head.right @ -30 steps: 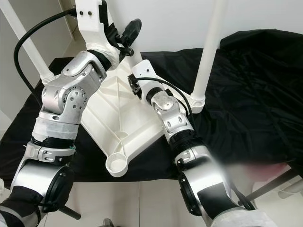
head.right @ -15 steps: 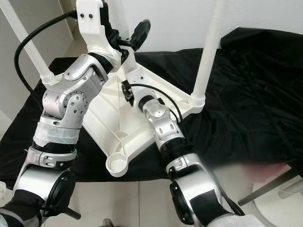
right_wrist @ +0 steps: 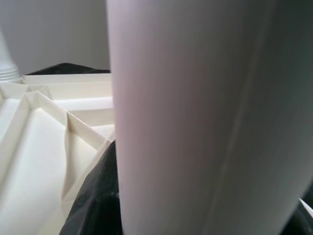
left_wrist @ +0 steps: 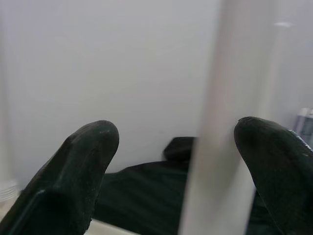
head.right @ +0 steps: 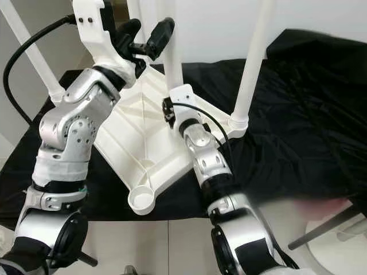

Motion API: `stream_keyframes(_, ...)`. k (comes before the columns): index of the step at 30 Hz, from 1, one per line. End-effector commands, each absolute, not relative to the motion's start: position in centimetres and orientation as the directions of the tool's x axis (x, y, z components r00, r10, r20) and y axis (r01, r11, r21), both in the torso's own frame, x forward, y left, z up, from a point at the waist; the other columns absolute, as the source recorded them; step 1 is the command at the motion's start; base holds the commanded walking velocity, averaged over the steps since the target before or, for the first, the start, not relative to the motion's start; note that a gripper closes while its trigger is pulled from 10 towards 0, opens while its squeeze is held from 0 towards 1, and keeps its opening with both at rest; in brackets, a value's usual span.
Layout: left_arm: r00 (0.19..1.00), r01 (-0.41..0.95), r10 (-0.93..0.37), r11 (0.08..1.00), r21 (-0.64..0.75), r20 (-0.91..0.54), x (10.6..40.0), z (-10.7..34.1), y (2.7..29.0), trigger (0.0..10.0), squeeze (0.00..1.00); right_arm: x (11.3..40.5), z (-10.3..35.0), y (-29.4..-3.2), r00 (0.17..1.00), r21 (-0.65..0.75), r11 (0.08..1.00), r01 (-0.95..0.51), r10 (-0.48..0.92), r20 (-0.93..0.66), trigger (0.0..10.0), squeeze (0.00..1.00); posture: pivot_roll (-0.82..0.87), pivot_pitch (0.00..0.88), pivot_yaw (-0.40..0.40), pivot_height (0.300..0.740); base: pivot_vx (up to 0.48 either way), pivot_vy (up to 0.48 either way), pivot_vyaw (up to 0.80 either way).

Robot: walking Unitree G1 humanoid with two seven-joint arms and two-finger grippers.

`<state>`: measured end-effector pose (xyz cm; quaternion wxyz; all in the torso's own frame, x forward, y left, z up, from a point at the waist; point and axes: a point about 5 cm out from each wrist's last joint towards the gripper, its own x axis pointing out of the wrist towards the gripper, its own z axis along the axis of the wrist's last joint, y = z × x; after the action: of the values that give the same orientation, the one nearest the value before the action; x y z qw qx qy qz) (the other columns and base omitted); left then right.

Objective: Building children table

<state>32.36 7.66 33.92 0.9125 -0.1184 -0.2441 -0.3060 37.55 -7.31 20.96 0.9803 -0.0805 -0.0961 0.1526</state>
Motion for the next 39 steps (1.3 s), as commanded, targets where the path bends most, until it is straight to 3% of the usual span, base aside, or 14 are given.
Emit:
stream_keyframes(1, 0.721, 0.574, -0.463, 0.816, -0.069, 0.515, 32.5, 33.4, 9.0, 10.0, 0.0, 37.1, 21.8, -7.5, 0.921, -0.165, 0.946, -0.279, 0.312, 0.232, 10.0, 0.0, 0.03, 0.024, 0.055, 0.74, 0.0, 0.0, 0.0)
stream_keyframes(13, 0.78, 0.573, -0.492, 0.809, -0.126, 0.386, 31.7, 28.1, 10.4, 10.0, 0.0, 33.5, 22.8, -8.6, 0.858, -0.21, 0.943, -0.258, 0.324, 0.398, 10.0, 0.0, 0.03, 0.032, 0.051, 0.74, 0.0, 0.0, 0.0)
stream_keyframes(20, 0.745, 0.61, -0.582, 0.792, 0.02, 0.326, 30.6, 25.7, 9.6, 10.0, 0.0, 31.7, 22.8, -9.8, 0.86, -0.15, 0.959, -0.238, 0.28, 0.427, 10.0, 0.0, 0.03, 0.033, 0.047, 0.74, 0.0, 0.0, 0.0)
stream_keyframes(24, 0.694, 0.673, -0.678, 0.73, 0.117, 0.243, 29.4, 23.3, 8.5, 10.0, 0.0, 30.8, 22.6, -10.2, 0.868, -0.133, 0.966, -0.224, 0.259, 0.423, 10.0, 0.0, 0.02, 0.03, 0.051, 0.74, 0.0, 0.0, 0.0)
stream_keyframes(34, 0.697, 0.712, -0.712, 0.702, 0.037, 0.089, 28.9, 18.7, 8.6, 10.0, 0.0, 30.1, 22.5, -11.2, 0.882, -0.107, 0.975, -0.193, 0.22, 0.418, 10.0, 0.0, 0.02, 0.028, 0.06, 0.74, 0.0, 0.0, 0.0)
stream_keyframes(39, 0.664, 0.747, -0.747, 0.66, 0.08, -0.026, 28.3, 16.0, 9.8, 10.0, 0.0, 29.8, 22.3, -11.9, 0.889, -0.126, 0.976, -0.179, 0.216, 0.404, 10.0, 0.0, 0.01, 0.028, 0.066, 0.74, 0.0, 0.0, 0.0)
